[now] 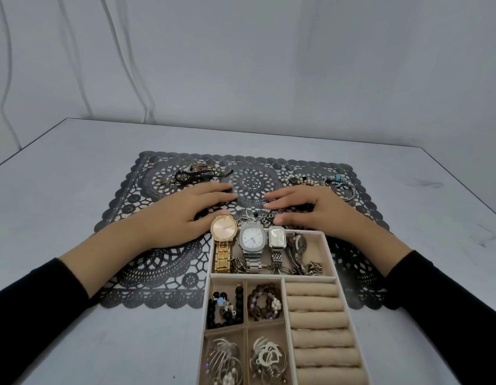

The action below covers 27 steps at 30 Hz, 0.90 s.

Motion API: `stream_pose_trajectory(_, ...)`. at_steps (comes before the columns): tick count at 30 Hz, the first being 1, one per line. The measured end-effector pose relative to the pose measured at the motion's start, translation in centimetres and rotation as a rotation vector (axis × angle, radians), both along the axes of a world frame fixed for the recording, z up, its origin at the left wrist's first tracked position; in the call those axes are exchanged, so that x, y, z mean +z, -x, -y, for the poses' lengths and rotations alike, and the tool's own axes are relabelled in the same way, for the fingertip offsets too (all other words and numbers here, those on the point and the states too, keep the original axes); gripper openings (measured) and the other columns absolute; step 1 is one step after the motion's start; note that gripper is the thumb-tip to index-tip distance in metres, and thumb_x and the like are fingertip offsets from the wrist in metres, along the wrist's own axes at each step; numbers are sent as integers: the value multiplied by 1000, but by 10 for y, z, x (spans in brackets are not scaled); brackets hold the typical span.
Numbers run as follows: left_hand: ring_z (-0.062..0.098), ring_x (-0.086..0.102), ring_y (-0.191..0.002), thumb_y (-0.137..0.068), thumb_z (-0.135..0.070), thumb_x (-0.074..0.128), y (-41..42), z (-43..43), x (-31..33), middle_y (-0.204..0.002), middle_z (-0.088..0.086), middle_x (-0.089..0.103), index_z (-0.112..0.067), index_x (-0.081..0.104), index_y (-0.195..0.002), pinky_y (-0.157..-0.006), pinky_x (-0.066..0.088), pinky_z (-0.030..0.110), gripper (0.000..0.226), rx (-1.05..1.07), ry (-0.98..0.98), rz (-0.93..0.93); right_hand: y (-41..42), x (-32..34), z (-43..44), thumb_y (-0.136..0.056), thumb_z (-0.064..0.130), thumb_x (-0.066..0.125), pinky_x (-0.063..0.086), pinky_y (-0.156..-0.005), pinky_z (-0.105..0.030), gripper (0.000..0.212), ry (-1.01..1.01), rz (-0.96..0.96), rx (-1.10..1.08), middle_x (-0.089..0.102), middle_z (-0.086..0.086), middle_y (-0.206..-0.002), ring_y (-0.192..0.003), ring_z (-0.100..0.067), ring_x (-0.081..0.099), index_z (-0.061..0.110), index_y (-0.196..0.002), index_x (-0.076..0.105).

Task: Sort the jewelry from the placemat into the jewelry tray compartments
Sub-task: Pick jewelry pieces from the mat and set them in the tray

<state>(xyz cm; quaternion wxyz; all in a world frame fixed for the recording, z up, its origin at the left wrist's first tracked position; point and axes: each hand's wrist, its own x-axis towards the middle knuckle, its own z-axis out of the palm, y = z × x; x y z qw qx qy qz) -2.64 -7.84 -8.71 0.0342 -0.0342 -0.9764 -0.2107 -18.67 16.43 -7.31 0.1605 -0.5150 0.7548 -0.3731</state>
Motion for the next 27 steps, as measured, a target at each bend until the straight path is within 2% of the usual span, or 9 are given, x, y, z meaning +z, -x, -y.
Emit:
stream_pose_trajectory(2, -8, 14, -144, -101, -30, 47, 0, -2, 0, -157, -26, 21, -45, 33, -147, -114, 9, 14, 50, -25, 8, 23, 0, -1, 0, -75, 34, 76, 41, -106, -24, 32, 6, -3, -1, 65, 21, -120, -115, 8, 55, 32, -107, 73)
stream_pose_trajectory(3, -9, 13, -144, -101, -27, 48, 1, -2, 0, -157, -26, 20, -46, 32, -147, -113, 8, 12, 52, -28, 14, 34, 1, -2, -1, -75, 35, 76, 40, -106, -24, 33, 5, -5, -3, 64, 21, -120, -116, 8, 54, 32, -108, 73)
stream_pose_trajectory(7, -11, 13, -143, -94, -42, 41, 0, -2, 1, -157, -27, 20, -46, 33, -146, -110, 6, 7, 53, -32, 12, 22, 0, -2, -2, -75, 38, 74, 41, -105, -22, 35, 6, -4, -17, 64, 22, -120, -115, 8, 55, 33, -110, 72)
stream_pose_trajectory(11, -12, 15, -142, -92, -40, 39, -1, -2, 2, -157, -26, 23, -45, 37, -145, -107, 6, 1, 54, -51, -8, 18, 0, -4, -5, -83, 33, 69, 43, -103, -24, 29, 25, -23, -40, 65, 20, -121, -115, 6, 56, 30, -111, 72)
stream_pose_trajectory(15, -10, 17, -143, -93, -38, 43, 0, -2, 3, -156, -26, 25, -45, 39, -144, -115, 12, 15, 52, -49, -7, 31, 5, -2, -11, -82, 24, 71, 45, -97, -19, 23, 26, -13, -35, 66, 15, -119, -112, 3, 59, 23, -104, 75)
stream_pose_trajectory(18, -8, 18, -144, -99, -25, 54, 4, -3, 4, -155, -26, 26, -45, 43, -142, -117, 14, 21, 48, -48, -18, 29, 7, 2, -16, -77, 21, 76, 43, -95, -13, 22, -11, 2, -6, 67, 15, -117, -109, 3, 60, 21, -100, 77)
stream_pose_trajectory(21, -7, 19, -144, -96, -38, 58, 10, -6, 5, -153, -28, 29, -47, 48, -138, -118, 16, 25, 44, -63, -46, 20, 8, 0, -14, -77, 22, 78, 45, -95, -16, 20, -9, -24, -22, 69, 15, -113, -106, 3, 61, 21, -96, 78)
stream_pose_trajectory(24, -5, 25, -143, -90, -56, 51, 15, -10, 7, -150, -26, 37, -44, 56, -133, -119, 20, 29, 45, -67, -102, -12, 9, -5, -9, -79, 20, 76, 46, -94, -17, 17, 56, -48, -97, 71, 13, -108, -102, 2, 63, 21, -96, 78)
stream_pose_trajectory(27, -2, 31, -142, -94, -48, 48, 18, -12, 7, -148, -21, 44, -39, 61, -129, -119, 27, 33, 38, -45, -124, -56, 11, -7, -8, -82, 19, 74, 46, -92, -13, 15, 107, -69, -153, 71, 13, -105, -99, 4, 63, 21, -97, 77)
